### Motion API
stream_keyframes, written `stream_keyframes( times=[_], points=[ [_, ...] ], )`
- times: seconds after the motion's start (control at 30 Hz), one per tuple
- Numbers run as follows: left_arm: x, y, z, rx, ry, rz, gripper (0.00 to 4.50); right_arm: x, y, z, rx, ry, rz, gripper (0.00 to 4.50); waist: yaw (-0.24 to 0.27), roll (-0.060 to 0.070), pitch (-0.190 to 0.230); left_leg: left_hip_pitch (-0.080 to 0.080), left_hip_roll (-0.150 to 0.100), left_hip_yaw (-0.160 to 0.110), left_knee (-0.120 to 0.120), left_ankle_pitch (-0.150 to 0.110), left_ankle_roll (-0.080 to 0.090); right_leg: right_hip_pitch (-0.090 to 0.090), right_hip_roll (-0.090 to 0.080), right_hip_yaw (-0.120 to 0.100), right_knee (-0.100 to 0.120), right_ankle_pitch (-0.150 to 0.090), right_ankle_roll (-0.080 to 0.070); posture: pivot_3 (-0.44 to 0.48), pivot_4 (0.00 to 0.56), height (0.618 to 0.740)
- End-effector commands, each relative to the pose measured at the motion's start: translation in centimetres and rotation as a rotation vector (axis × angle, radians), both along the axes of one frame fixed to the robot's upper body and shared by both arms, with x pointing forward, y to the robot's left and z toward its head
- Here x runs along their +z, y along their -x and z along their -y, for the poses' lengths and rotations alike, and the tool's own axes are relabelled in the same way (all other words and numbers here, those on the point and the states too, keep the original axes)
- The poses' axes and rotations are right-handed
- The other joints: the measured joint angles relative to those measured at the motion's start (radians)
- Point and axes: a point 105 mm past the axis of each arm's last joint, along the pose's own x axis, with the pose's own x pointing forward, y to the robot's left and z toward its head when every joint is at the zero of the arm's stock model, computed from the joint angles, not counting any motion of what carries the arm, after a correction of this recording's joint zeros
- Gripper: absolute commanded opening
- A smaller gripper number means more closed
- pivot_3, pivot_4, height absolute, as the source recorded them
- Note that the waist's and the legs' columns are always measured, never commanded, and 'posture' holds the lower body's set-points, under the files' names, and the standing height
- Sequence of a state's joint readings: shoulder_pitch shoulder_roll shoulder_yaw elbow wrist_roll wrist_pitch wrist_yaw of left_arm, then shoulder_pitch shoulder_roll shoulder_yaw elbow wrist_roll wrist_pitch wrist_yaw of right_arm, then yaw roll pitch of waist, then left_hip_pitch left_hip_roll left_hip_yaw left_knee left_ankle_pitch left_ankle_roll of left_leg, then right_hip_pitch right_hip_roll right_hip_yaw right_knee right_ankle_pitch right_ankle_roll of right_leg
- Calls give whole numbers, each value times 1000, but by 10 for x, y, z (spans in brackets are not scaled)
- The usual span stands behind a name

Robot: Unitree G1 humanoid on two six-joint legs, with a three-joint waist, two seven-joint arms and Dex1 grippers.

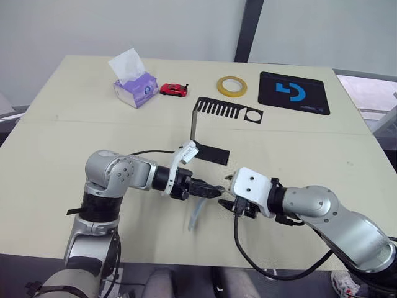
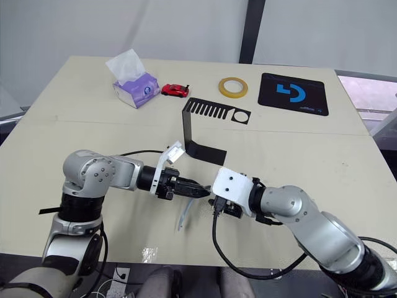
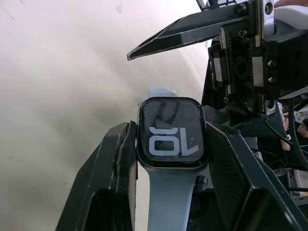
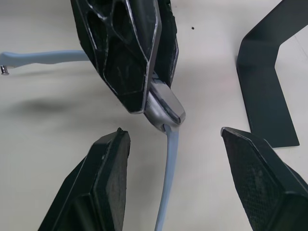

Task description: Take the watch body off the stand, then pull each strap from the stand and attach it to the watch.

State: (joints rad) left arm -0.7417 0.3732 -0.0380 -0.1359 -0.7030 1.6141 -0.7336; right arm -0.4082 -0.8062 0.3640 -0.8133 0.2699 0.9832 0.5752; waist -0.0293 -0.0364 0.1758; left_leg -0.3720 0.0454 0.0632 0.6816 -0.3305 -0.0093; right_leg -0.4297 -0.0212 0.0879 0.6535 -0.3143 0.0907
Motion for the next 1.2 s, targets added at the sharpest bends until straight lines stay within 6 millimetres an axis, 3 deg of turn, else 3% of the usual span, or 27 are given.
stream_keyframes(
  times=[0.03,0.13,0.2,0.23,1.2],
  points=[
    [8,2,1,-16,31,24,1708,5,-2,-1,-1,4,40,2504,0,0,0,0,0,0,0,0,0,0,0,0,0,0,0,0,150,738],
    [7,1,1,-13,30,25,1708,5,-2,-1,2,4,43,1180,0,0,0,0,0,0,0,0,0,0,0,0,0,0,0,0,150,738],
    [6,1,1,-10,29,25,1708,6,-1,-2,6,4,44,696,0,0,0,0,0,0,0,0,0,0,0,0,0,0,0,0,150,738],
    [6,1,1,-9,29,26,1708,6,-1,-2,8,3,45,51,0,0,0,0,0,0,0,0,0,0,0,0,0,0,0,0,150,738],
    [4,-9,0,32,34,-18,1708,14,2,3,18,53,135,51,0,0,0,0,0,0,0,0,0,0,0,0,0,0,0,0,150,738]
  ],
)
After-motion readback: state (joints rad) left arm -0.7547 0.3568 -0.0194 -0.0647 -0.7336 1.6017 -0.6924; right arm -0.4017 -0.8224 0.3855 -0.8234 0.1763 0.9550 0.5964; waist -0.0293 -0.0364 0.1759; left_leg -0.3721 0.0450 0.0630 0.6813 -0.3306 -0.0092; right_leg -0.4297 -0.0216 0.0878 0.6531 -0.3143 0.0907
